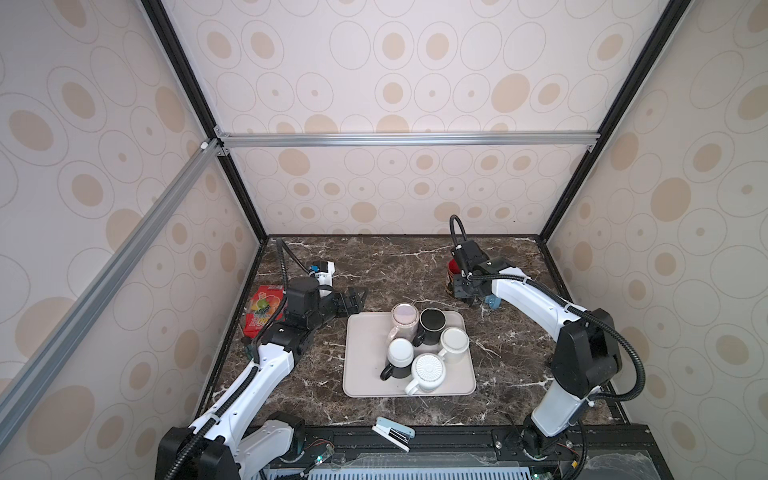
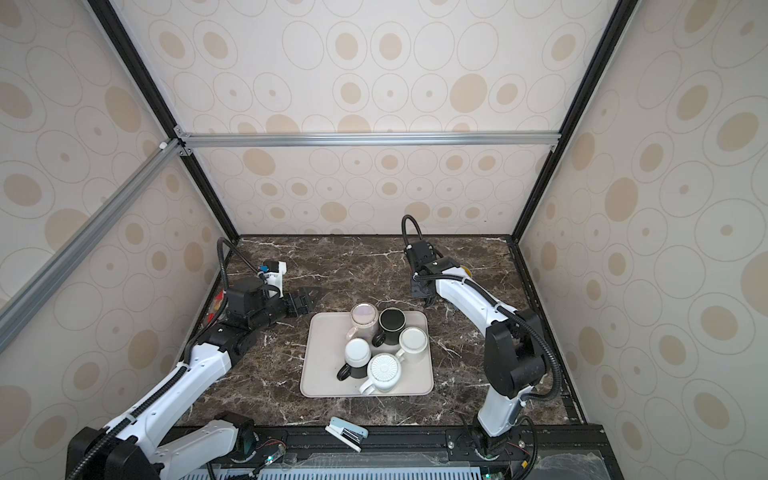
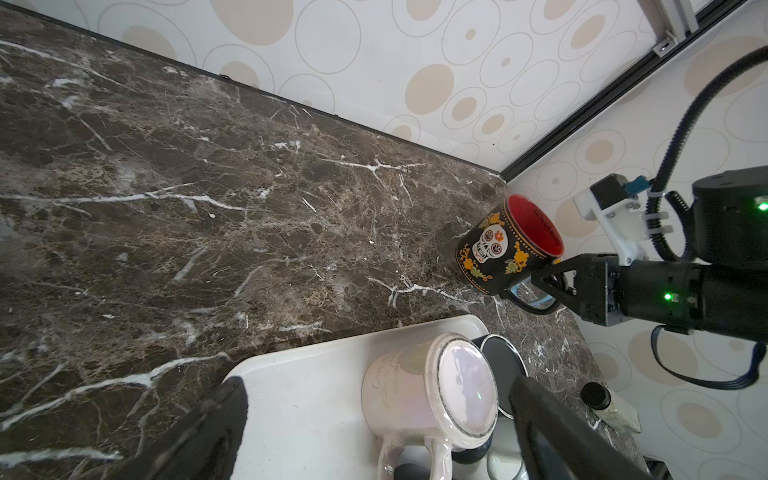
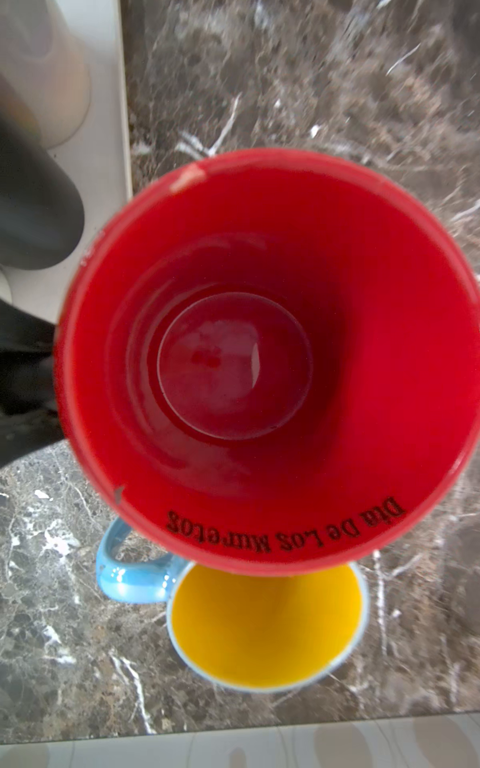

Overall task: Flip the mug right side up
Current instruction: 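Carry the upright black mug away with the right gripper while the left withdraws, then lower the black skull mug upright beside the blue mug and open the right gripper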

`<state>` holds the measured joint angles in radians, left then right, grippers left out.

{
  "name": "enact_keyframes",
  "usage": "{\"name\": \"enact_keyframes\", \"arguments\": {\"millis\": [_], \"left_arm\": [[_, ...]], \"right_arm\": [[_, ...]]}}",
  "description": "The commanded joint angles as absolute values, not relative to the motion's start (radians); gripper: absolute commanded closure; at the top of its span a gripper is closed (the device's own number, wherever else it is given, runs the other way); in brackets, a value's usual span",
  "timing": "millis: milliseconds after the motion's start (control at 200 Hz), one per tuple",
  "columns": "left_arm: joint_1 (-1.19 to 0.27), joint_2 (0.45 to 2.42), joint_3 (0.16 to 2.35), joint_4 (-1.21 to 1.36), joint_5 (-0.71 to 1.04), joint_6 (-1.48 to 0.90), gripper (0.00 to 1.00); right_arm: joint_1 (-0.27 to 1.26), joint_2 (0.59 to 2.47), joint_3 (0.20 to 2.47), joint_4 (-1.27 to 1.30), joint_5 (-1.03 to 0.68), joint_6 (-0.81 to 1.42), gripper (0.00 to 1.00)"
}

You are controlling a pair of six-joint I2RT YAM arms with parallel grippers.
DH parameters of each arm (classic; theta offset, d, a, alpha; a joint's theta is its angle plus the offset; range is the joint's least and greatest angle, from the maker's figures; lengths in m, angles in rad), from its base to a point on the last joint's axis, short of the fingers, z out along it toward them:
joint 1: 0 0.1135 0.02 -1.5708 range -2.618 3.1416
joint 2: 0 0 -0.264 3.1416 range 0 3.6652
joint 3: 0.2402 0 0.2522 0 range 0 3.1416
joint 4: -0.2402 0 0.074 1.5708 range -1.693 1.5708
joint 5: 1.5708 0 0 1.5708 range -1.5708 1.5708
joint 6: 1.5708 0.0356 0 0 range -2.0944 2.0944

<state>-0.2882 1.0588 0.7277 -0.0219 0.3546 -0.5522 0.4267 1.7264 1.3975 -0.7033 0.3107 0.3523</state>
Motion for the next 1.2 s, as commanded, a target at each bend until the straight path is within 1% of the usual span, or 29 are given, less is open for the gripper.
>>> {"name": "enact_keyframes", "arguments": {"millis": [0,535,1195], "left_arm": [[-0.301,1.066,0.73,0.002,0.348,-0.538,0.01],[-0.328,1.089,0.706,0.029,0.334,-0.537,0.02],[-0.342,1.109,0.689,0.048,0.333,-0.538,0.02]], "right_arm": [[0.415,1.669,1.398,-0.585,0.33,0.373,1.0],[0.396,1.696,1.338,-0.495,0.357,0.388,1.0],[0.395,1.749,1.316,-0.468,0.37,0.422,1.0]]}}
